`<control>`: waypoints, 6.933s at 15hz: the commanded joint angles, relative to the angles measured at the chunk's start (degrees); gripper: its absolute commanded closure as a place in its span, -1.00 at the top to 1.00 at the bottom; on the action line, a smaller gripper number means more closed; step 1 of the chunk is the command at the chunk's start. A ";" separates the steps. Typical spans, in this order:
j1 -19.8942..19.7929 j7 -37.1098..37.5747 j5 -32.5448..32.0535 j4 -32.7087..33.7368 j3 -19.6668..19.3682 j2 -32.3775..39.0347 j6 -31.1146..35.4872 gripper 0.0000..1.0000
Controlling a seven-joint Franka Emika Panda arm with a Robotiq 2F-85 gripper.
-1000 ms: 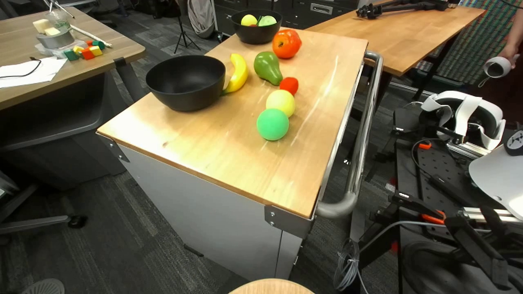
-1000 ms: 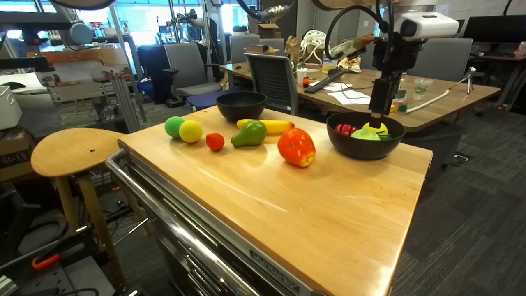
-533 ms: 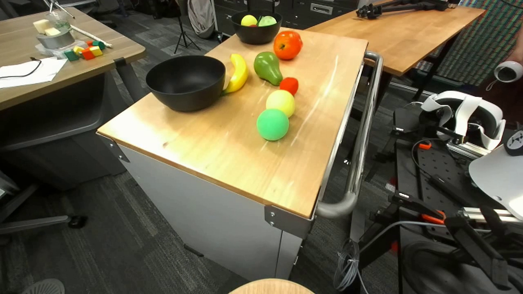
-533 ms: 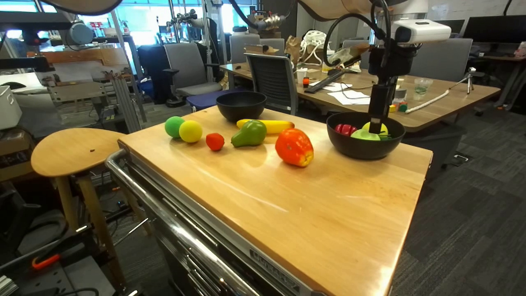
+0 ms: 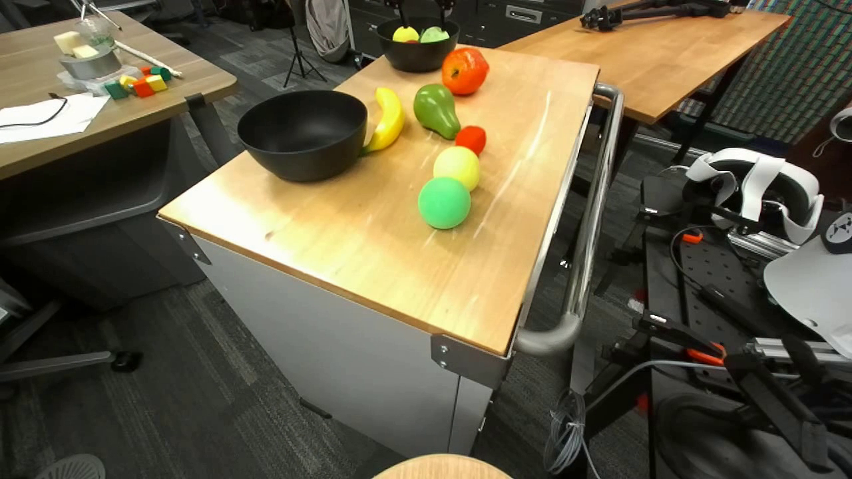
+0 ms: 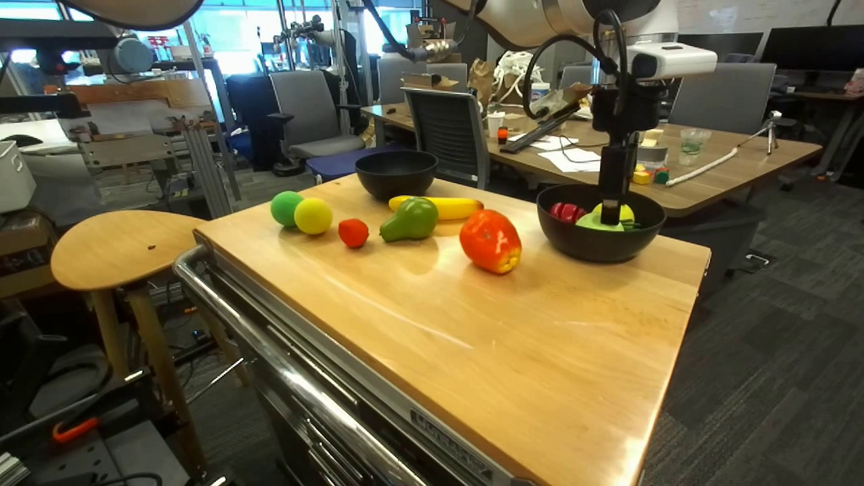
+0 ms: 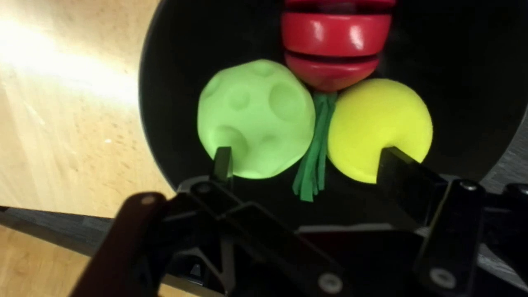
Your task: Pick the fruits in the bowls and put them on the table
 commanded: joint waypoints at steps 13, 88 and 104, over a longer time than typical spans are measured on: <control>5.14 -0.02 -4.26 -20.45 -0.27 -9.36 11.48 0.85; -0.15 -51.86 9.26 -54.83 0.72 -46.29 22.04 1.00; -1.88 -50.10 8.74 -31.77 1.14 -24.28 19.82 0.83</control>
